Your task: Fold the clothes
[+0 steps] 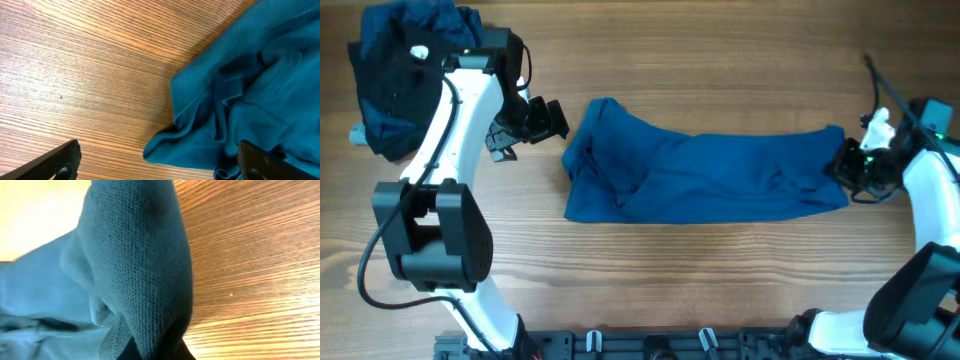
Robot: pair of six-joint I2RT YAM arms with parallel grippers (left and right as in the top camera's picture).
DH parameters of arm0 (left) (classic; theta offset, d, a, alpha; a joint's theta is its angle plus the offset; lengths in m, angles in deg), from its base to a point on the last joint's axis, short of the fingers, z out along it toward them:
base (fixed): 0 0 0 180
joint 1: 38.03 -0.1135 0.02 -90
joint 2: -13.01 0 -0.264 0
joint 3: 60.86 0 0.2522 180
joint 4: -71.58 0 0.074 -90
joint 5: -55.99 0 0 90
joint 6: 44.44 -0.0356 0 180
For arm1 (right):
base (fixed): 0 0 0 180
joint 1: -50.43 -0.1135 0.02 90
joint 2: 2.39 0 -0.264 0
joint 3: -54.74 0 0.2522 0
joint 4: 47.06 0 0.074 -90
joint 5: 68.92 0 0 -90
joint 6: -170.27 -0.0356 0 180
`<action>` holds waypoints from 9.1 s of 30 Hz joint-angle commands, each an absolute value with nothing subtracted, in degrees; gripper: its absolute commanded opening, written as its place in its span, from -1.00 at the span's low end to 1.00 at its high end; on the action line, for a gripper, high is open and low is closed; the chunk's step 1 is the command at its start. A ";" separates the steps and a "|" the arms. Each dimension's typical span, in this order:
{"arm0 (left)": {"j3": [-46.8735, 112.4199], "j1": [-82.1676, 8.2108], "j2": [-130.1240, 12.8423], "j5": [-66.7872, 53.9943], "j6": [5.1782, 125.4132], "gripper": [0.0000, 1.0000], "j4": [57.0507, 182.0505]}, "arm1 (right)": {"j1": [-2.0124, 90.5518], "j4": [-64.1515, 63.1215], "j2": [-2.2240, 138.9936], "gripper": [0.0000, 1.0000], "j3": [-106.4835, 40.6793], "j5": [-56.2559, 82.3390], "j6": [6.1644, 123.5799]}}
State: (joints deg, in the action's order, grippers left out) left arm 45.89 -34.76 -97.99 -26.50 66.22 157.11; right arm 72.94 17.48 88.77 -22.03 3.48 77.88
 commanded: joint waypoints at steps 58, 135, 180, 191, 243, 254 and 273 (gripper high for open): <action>45.78 -34.87 -97.29 -24.17 65.50 1.00 157.90 | 40.65 20.59 96.98 -0.91 -15.95 1.51 63.76; 45.78 -34.87 -97.32 -24.19 65.53 1.00 158.16 | 57.90 -1.01 105.90 -0.64 -5.18 -35.47 79.28; 28.86 -32.68 -107.46 2.78 32.19 0.82 138.58 | 57.90 14.75 70.03 0.99 -12.02 -30.97 80.33; 28.86 -28.53 -107.46 -2.59 38.99 0.02 132.78 | 57.90 16.50 70.03 0.99 -12.00 -28.83 80.17; 51.00 -2.08 -99.26 -18.24 67.49 -0.72 141.70 | 57.90 17.81 70.03 0.99 -11.95 -10.84 76.65; 51.07 -17.41 -83.94 -35.58 75.12 0.80 149.70 | 54.73 2.88 70.82 0.88 -11.95 -22.95 62.99; 51.05 -34.98 -83.50 -32.36 76.04 1.00 161.26 | 26.12 -6.19 87.50 0.51 -11.97 2.91 27.87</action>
